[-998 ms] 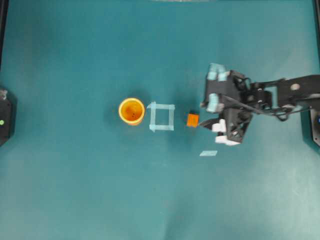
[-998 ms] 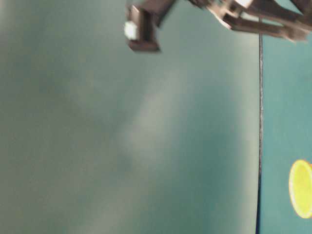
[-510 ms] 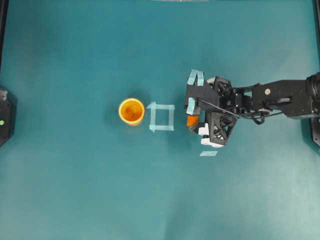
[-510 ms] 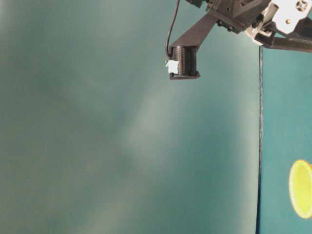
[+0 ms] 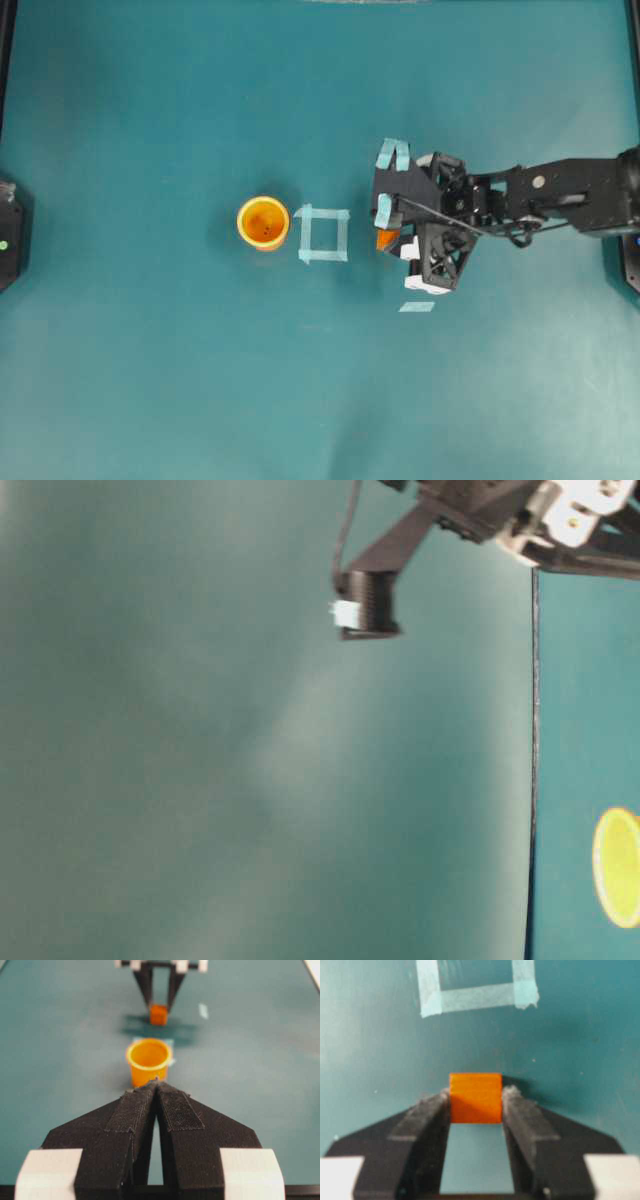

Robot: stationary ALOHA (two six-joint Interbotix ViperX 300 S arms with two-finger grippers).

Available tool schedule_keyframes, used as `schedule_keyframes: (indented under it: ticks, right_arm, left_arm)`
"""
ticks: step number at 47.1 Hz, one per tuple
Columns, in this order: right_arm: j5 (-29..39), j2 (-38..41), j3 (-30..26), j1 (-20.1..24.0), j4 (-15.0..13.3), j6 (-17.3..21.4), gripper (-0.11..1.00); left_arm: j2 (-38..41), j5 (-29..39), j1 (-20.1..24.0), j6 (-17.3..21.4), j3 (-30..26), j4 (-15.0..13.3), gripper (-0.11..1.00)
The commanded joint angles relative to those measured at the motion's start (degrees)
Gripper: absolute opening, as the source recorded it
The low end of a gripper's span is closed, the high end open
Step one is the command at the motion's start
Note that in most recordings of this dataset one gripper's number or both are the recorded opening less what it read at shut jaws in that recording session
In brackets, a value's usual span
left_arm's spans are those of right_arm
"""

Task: Move the block to the left with right arm.
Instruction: 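Close the right gripper around the orange cube, then carry the cube left over the taped square and past the cup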

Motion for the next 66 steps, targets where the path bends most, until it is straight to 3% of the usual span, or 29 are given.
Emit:
schedule_keyframes:
  ticks: [1, 12, 20, 31, 42, 54, 66]
  right_arm:
    - [2.02, -4.48, -0.79, 0.00, -0.44, -0.44, 0.39]
    - [10.20, -14.77, 0.18, -0.09, -1.67, -0.62, 0.39]
    - [12.57, -21.88, 2.64, 0.00, -1.76, -0.35, 0.39]
    - [11.16, -27.60, 4.92, 0.00, -1.76, -0.35, 0.39]
    - [2.20, -25.58, 3.08, -0.35, -3.43, -0.44, 0.39]
    - [-2.55, -12.92, -7.12, -1.76, -5.98, -0.97, 0.39]
    - [-1.58, 3.52, -26.89, -2.46, -11.69, -1.49, 0.39]
  left_arm:
    - [0.26, 0.35, 0.18, 0.18, -1.76, 0.18, 0.00]
    - [-0.26, 1.41, 0.18, 0.97, -2.29, 0.26, 0.00]
    - [-0.35, 2.02, 0.18, 1.05, -2.37, 0.18, 0.00]
    - [-0.35, 2.02, 0.18, 1.05, -2.46, 0.26, 0.00]
    - [-0.35, 2.11, 0.18, 1.23, -2.29, 0.26, 0.00]
    - [-0.35, 2.02, 0.18, 1.23, -2.37, 0.26, 0.00]
    - [-0.44, 2.81, 0.18, 1.23, -2.46, 0.35, 0.00]
